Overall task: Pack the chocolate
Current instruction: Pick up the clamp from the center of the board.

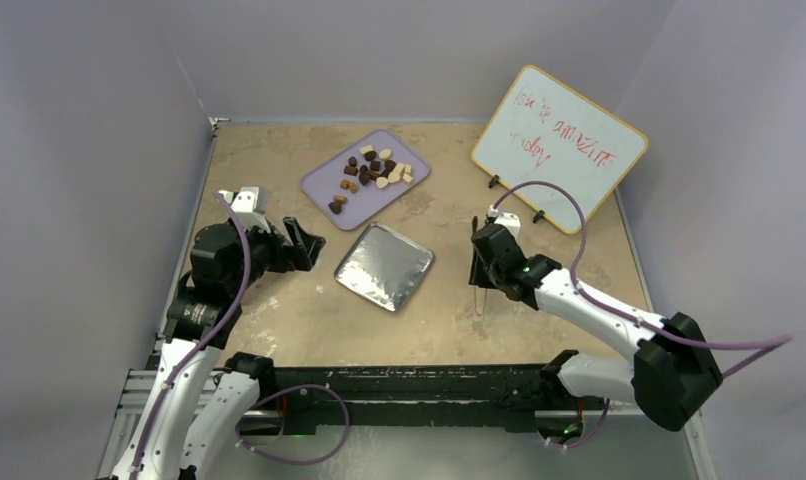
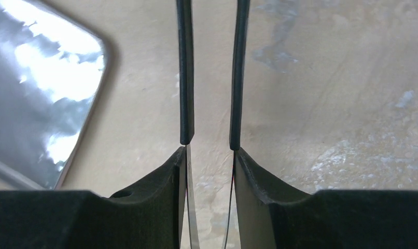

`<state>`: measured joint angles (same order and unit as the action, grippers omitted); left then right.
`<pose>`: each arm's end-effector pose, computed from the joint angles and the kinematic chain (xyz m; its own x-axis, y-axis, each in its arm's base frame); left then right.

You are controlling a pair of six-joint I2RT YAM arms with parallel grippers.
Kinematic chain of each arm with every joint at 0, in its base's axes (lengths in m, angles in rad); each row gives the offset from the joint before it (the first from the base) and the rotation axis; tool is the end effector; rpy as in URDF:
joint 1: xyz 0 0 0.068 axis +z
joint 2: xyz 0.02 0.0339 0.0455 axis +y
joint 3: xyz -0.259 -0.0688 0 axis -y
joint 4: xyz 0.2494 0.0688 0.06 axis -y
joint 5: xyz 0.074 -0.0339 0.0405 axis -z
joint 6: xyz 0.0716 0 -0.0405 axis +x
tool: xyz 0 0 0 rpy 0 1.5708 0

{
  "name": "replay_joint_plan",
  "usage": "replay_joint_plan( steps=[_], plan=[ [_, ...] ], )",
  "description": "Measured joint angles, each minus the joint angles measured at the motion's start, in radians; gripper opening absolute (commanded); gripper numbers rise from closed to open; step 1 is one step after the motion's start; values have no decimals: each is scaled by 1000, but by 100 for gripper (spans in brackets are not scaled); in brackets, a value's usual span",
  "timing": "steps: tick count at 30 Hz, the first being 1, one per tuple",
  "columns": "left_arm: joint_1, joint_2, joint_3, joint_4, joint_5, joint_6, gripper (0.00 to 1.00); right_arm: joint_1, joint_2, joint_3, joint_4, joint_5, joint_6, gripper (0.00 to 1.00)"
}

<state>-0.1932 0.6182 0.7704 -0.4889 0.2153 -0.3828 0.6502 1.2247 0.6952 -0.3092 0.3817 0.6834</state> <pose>0.1759 -0.0500 0.3132 -0.4447 -0.2848 -0.8492 0.2365 0.8771 -0.4180 0.2323 0.1432 0.1785 -0.6887 0.2125 -0.6933 0.0919 0.9740 0.2072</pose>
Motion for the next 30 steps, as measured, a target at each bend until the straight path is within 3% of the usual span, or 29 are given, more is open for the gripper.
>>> replay_joint_plan(
  steps=[9, 15, 22, 30],
  plan=[
    [0, 79, 18, 23, 86, -48, 95, 26, -176, 3, 53, -355, -224, 38],
    [0, 198, 70, 88, 226, -120, 92, 72, -164, 48, 118, -536, -280, 38],
    [0, 287, 86, 142, 304, -186, 92, 161, -63, 146, 163, -594, -315, 39],
    [0, 279, 92, 161, 345, -211, 89, 199, 40, 211, 173, -609, -331, 39]
  ],
)
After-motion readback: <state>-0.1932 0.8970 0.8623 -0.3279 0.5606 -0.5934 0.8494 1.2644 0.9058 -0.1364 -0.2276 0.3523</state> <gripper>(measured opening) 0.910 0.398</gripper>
